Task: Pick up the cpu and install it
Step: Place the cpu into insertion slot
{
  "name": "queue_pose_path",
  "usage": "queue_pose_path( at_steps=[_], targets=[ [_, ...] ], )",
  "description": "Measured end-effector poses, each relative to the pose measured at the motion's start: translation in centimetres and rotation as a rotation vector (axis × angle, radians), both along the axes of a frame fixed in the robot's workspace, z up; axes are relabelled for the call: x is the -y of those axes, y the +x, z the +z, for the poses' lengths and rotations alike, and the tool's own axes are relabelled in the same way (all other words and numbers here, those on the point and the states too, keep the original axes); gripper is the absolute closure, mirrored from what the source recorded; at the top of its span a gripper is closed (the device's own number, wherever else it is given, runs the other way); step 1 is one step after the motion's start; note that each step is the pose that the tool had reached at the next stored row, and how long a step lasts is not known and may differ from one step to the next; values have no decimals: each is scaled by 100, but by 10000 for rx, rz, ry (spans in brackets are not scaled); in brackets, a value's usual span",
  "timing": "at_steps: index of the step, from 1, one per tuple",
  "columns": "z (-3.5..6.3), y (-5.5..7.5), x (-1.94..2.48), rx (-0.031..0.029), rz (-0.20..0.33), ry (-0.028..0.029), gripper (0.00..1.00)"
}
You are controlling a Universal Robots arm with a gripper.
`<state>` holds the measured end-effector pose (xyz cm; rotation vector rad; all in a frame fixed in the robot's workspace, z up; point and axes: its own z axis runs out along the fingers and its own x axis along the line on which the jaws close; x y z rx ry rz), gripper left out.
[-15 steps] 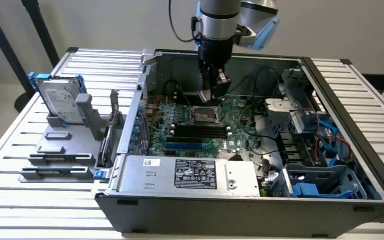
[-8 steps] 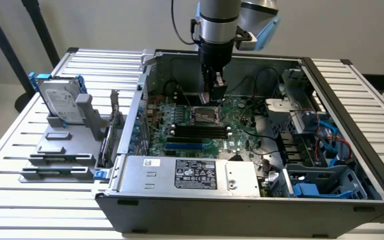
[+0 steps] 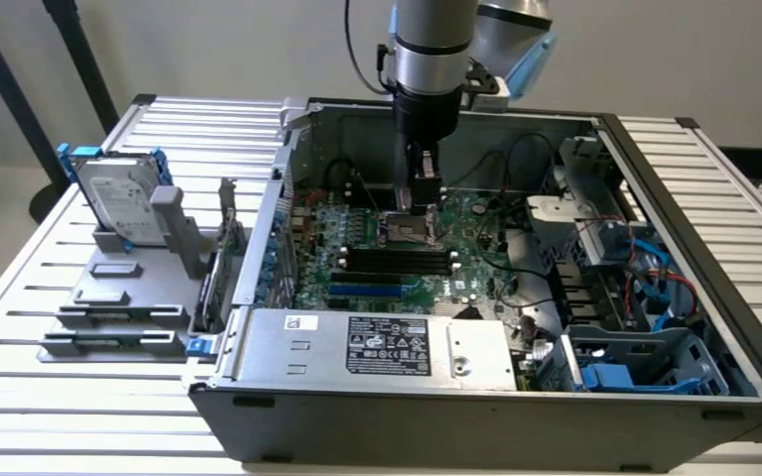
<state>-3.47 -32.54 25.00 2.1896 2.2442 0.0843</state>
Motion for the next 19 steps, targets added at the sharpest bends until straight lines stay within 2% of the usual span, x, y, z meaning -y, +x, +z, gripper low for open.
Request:
queue_pose_path(
  at_steps=[4, 9, 13, 17, 19],
  targets=[
    [-47, -2, 0, -71, -502, -2, 45],
    [-95, -28, 3, -75, -519, 6, 45],
    [-126, -45, 31, -76, -507, 85, 45],
    [-164, -47, 67, -80, -491, 227, 45],
    [-186, -47, 80, -80, -484, 275, 45]
  ],
)
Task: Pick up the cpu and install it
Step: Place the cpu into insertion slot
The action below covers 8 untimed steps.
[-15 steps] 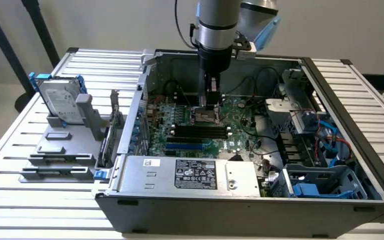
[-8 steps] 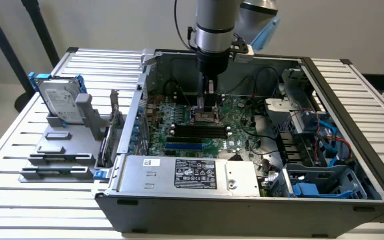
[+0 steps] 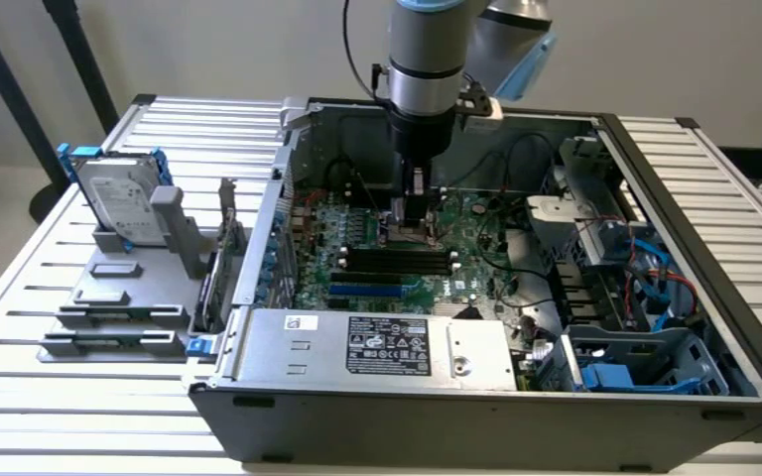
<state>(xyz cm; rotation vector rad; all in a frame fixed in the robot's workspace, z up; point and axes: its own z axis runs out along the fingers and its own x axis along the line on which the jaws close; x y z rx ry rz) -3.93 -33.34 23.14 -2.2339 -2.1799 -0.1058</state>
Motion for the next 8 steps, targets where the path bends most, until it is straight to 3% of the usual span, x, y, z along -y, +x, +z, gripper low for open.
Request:
queue_pose_path(
  at_steps=[8],
  targets=[
    [-103, -24, 6, 3, 7, 38, 45]
  ],
)
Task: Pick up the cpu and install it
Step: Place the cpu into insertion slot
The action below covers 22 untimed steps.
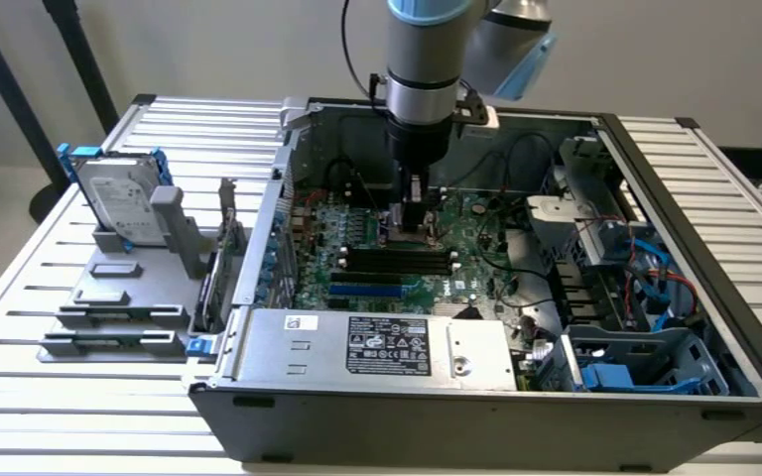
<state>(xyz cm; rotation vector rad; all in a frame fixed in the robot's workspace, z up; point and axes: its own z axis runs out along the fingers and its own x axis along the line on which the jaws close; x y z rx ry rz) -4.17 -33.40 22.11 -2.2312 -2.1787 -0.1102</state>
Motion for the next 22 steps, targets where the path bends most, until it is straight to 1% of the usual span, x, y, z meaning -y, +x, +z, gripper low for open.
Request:
queue_pose_path(
  at_steps=[7, 11, 22],
  targets=[
    [-92, -3, 0, 4, 0, 0, 45],
    [-129, -3, -1, 5, 0, 0, 45],
    [-179, -3, -9, 5, 0, -1, 45]
  ],
)
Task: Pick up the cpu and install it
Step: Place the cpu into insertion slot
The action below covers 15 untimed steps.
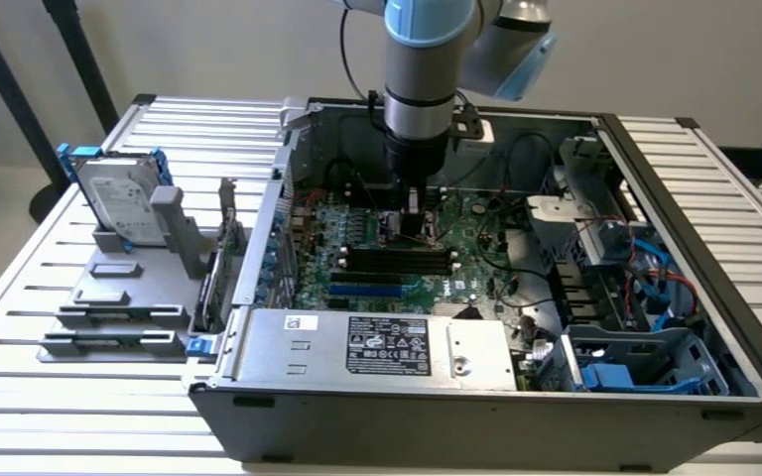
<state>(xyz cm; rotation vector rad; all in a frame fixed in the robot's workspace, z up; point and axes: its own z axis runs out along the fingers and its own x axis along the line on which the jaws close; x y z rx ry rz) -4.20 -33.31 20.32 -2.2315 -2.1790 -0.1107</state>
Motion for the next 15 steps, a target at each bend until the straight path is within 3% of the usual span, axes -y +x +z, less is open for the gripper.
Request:
queue_pose_path(
  at_steps=[10, 15],
  targets=[
    [-16, 7, -9, 0, -3, -5, 45],
    [-19, 7, -24, 0, -5, -106, 45]
  ],
)
